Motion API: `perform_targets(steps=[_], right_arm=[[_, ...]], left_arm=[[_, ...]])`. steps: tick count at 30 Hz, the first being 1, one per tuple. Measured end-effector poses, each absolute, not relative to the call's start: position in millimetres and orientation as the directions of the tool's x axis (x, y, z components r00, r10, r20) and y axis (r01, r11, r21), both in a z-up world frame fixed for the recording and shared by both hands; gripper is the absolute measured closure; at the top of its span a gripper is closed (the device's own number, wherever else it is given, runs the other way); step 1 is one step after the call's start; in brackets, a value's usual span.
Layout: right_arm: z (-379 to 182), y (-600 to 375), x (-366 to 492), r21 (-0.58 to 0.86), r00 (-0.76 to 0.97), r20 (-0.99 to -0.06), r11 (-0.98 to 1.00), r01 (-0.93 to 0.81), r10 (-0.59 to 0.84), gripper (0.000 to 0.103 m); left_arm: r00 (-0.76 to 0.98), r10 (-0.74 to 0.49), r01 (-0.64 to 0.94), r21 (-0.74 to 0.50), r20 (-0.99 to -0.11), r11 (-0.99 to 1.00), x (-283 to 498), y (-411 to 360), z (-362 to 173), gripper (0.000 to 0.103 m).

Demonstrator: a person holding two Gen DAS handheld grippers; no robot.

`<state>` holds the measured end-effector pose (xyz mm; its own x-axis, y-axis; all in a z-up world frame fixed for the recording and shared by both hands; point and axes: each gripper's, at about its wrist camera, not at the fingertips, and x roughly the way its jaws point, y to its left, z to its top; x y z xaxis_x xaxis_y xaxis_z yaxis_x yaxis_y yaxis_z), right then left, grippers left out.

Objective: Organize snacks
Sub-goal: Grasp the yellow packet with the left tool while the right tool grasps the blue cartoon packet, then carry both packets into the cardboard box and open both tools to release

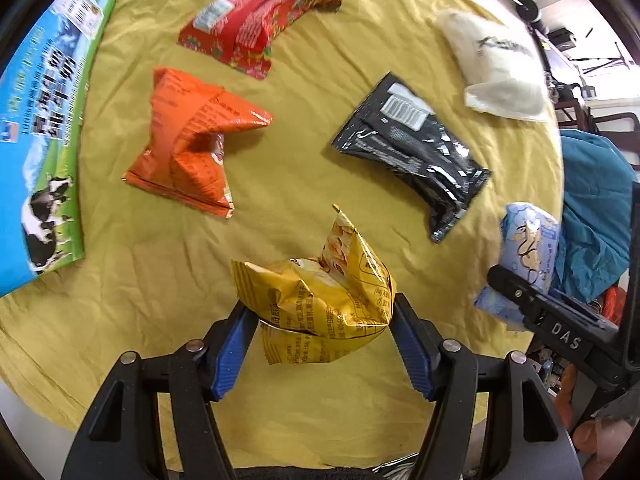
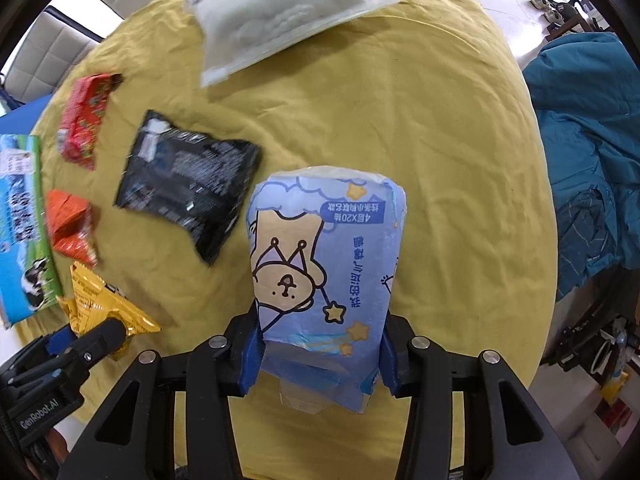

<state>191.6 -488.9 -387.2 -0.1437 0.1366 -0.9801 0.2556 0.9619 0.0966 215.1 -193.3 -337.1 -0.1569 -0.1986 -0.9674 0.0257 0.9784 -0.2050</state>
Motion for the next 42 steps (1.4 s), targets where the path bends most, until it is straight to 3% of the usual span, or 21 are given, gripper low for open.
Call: perform_targets(steps=[12, 22, 30, 42], right_arm=[[-291, -439, 160, 0.250, -0.011, -0.967, 0.955, 0.161, 0.255, 0.054], [-198, -295, 207, 0.368, 0.105, -0.923, 0.929, -0.035, 0.370, 0.054], [-192, -159, 272, 0.362, 0.121, -0.919, 0.925, -0.118, 0.375, 0.054], [-281, -40, 358, 0.271, 0.035, -0.960, 0.951, -0.146, 0.279, 0.054]], left_arm=[[0.004, -0.285, 0.046, -0.285, -0.959, 0.958, 216, -115, -225, 0.039], [0.071, -0.294, 0.000, -0.295, -0.953, 0.956, 245, 23, -182, 0.039], [0.025, -0.220, 0.016, -0.219, -0.975, 0.976, 314, 132, -211, 0.039], [-0.200, -0.353, -0.003, -0.359, -0.914, 0.933, 398, 181, -310, 0.039]])
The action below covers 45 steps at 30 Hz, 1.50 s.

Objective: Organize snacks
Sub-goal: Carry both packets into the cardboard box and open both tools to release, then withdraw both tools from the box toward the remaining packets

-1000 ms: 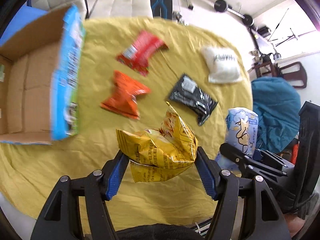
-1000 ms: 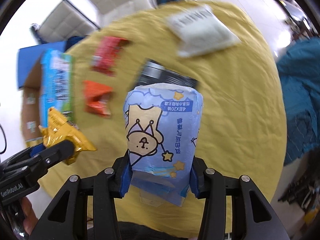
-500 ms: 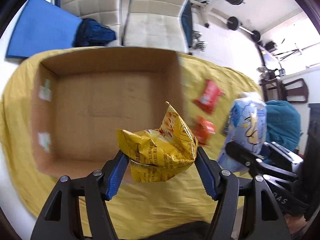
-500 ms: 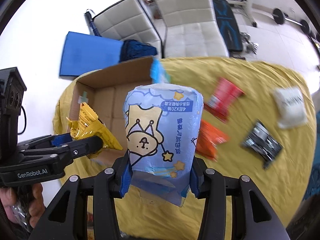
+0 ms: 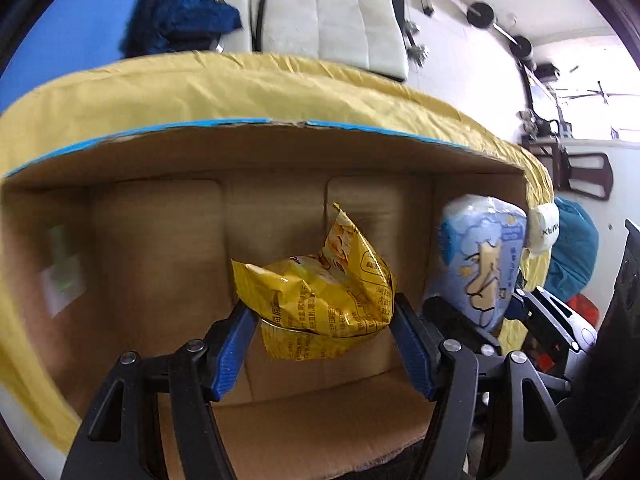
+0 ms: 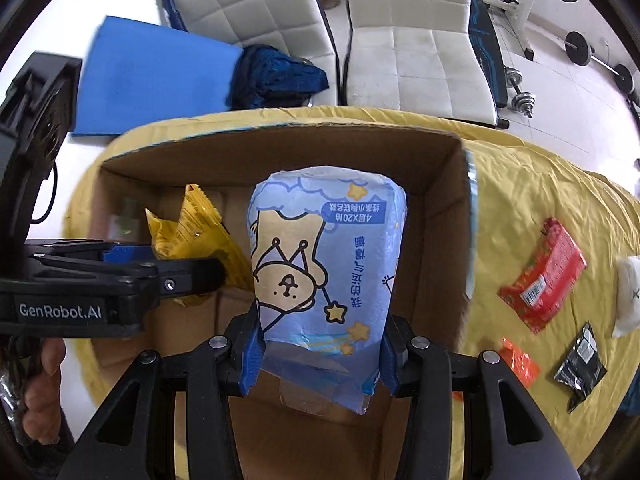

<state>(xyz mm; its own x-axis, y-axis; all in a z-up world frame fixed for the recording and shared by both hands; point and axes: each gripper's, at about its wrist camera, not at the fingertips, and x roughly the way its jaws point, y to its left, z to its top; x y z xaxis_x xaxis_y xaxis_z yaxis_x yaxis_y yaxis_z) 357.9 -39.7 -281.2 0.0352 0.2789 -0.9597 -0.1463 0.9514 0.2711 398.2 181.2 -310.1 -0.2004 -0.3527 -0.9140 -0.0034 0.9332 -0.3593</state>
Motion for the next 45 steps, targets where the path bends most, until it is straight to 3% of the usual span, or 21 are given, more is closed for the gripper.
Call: perform_targets(steps=[13, 21, 23, 25, 29, 31, 34, 36, 38, 45], right_arm=[[-334, -18, 375, 0.195, -0.019, -0.981, 0.969, -0.151, 0.195, 0.051], [-335, -13, 371, 0.184, -0.022, -0.983, 0.969, -0.165, 0.183, 0.041], [-332, -13, 370, 0.172, -0.010, -0.985, 0.971, -0.166, 0.173, 0.034], [-327, -12, 368, 0.163, -0.001, -0.986, 0.972, -0.170, 0.166, 0.022], [-311, -12, 362, 0.120, 0.048, -0.990, 0.978, -0.168, 0.130, 0.021], [-307, -15, 358, 0.120, 0.045, -0.991, 0.980, -0.158, 0.129, 0.020], [-301, -21, 351, 0.119, 0.051, -0.990, 0.982, -0.145, 0.128, 0.007], [-297, -25, 343, 0.109, 0.060, -0.991, 0.984, -0.139, 0.118, 0.004], [-292, -28, 333, 0.115, 0.066, -0.990, 0.984, -0.137, 0.125, 0.000], [-271, -28, 298, 0.073, 0.123, -0.988, 0.988, -0.139, 0.091, 0.000]], left_arm=[[-0.275, -0.331, -0.002, -0.344, -0.903, 0.939, 401, 167, -347, 0.037], [-0.217, -0.264, -0.057, -0.258, -0.940, 0.964, 392, 178, -329, 0.037], [-0.194, -0.252, -0.059, -0.246, -0.948, 0.968, 390, 182, -321, 0.037], [-0.163, -0.238, -0.058, -0.232, -0.957, 0.971, 387, 185, -311, 0.029], [-0.095, -0.251, -0.070, -0.245, -0.963, 0.967, 372, 196, -290, 0.024], [-0.050, -0.247, -0.081, -0.243, -0.968, 0.967, 361, 196, -279, 0.016], [0.015, -0.223, -0.097, -0.223, -0.975, 0.970, 349, 204, -270, 0.006], [0.056, -0.197, -0.100, -0.202, -0.979, 0.974, 342, 210, -268, 0.002], [0.087, -0.171, -0.108, -0.180, -0.981, 0.978, 328, 205, -259, 0.001], [0.191, -0.073, -0.089, -0.092, -0.979, 0.992, 289, 207, -241, 0.001]])
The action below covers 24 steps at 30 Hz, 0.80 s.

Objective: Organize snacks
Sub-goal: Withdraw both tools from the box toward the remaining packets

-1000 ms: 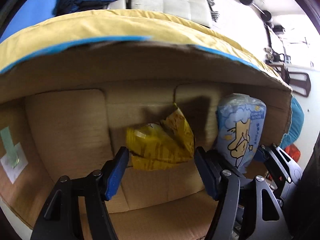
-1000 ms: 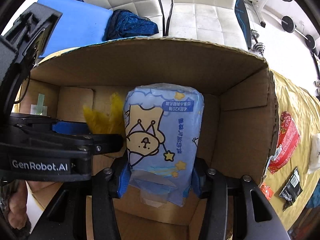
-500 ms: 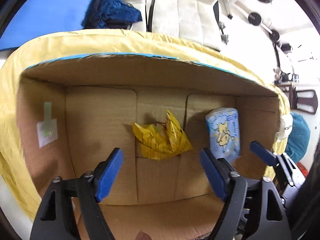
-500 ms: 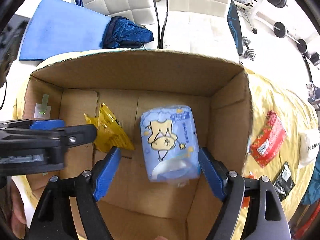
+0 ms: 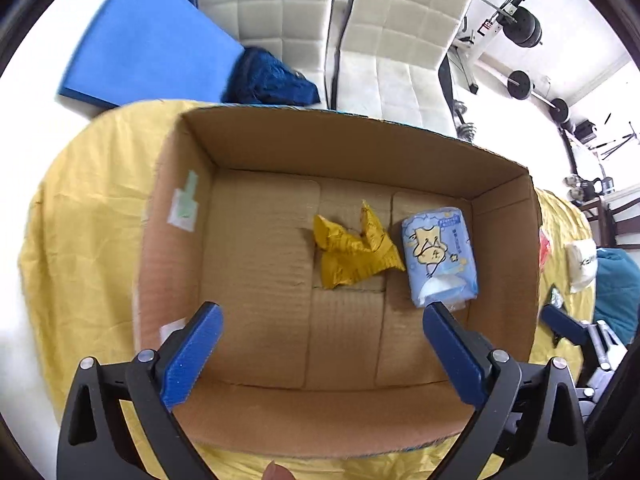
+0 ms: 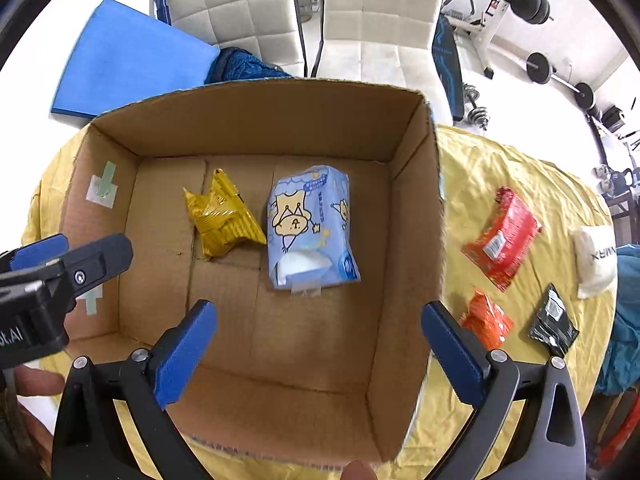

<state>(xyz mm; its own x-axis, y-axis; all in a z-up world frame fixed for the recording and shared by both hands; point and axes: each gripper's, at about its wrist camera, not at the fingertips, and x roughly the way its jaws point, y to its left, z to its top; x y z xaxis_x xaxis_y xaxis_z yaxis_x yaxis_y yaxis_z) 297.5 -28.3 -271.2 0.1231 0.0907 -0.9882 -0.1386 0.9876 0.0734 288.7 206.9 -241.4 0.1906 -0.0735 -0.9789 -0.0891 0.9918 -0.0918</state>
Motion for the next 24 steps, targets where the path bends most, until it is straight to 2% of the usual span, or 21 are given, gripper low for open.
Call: perform_targets(steps=[10, 16, 24], right_arm=[[-225, -29, 253, 0.055, 0.215, -0.973, 0.990, -0.130, 0.082, 0.000], [-200, -37, 229, 0.067, 0.253, -0.963, 0.991, -0.115, 0.094, 0.000], [-171, -54, 205, 0.124, 0.297, -0.943, 0.986, -0.110, 0.152, 0.000]], left_arm=[[0.334, 0.039, -0.060, 0.020, -0.942, 0.998, 239, 190, -192, 0.001], [0.389, 0.010, -0.060, -0.014, -0.921, 0.998, 216, 184, -165, 0.001], [0.424, 0.038, -0.067, 0.011, -0.905, 0.998, 192, 164, -138, 0.001]])
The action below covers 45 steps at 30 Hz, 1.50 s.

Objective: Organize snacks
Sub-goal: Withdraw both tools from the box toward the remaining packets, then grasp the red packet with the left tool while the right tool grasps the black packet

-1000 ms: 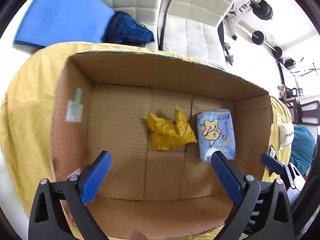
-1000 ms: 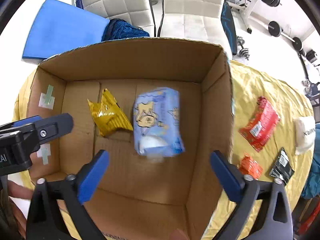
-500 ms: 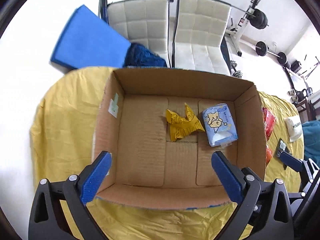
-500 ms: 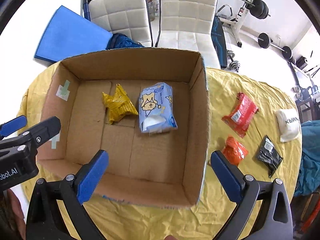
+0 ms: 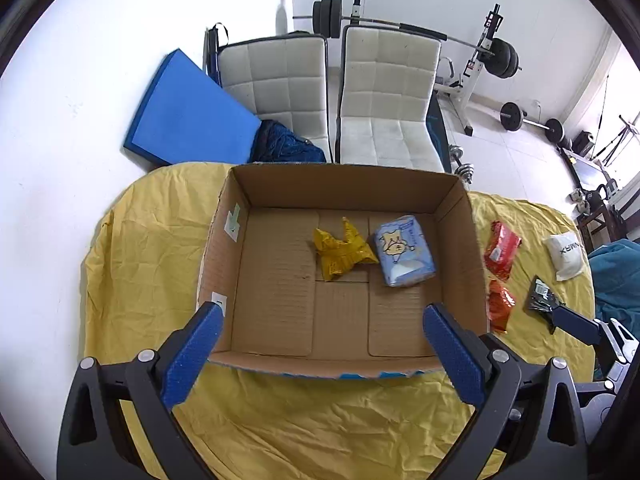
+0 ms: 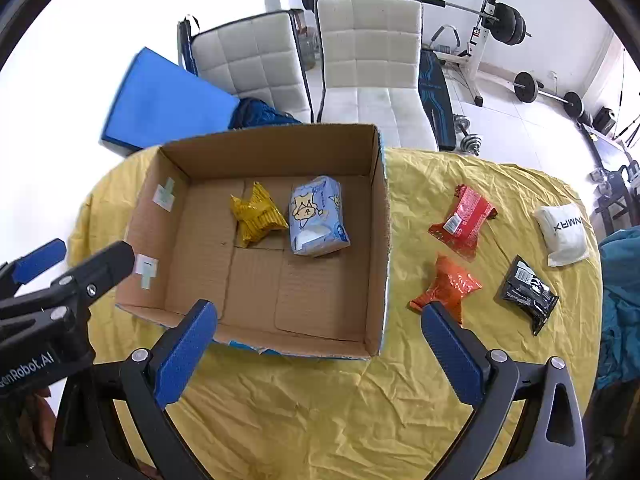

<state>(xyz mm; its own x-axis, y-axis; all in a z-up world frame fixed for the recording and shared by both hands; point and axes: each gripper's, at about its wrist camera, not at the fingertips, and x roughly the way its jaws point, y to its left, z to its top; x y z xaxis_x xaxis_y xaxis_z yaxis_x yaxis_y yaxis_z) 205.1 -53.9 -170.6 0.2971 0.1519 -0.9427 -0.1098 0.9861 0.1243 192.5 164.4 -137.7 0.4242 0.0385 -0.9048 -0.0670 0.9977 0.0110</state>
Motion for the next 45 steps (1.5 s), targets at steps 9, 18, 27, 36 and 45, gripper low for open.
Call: perform_targets(steps=[9, 18, 27, 36, 45], right_arm=[[-142, -102, 190, 0.199, 0.335, -0.917, 0.976, -0.083, 0.216, 0.000], [-146, -246, 199, 0.234, 0.323, -0.924, 0.971, 0.054, 0.205, 0.000], [-232, -360, 249, 0.023, 0.109, -0.993, 0.993, -0.116, 0.035, 0.000], [-367, -359, 286, -0.028, -0.121, -0.988, 0.894, -0.447, -0.092, 0.000], [-420, -359, 298, 0.010, -0.219, -0.969, 0.865, -0.501, -0.115, 0.037]], left_arm=[[0.461, 0.003, -0.042, -0.018, -0.888, 0.999, 186, 108, -108, 0.001], [0.392, -0.108, 0.116, -0.067, -0.913, 0.991, 225, -10, -123, 0.001], [0.244, -0.036, 0.183, 0.009, -0.969, 0.983, 268, -90, -200, 0.001], [0.109, 0.030, 0.161, 0.047, -0.994, 0.986, 301, -106, -268, 0.001], [0.095, 0.066, 0.175, 0.082, -0.993, 0.981, 322, -113, -280, 0.001]])
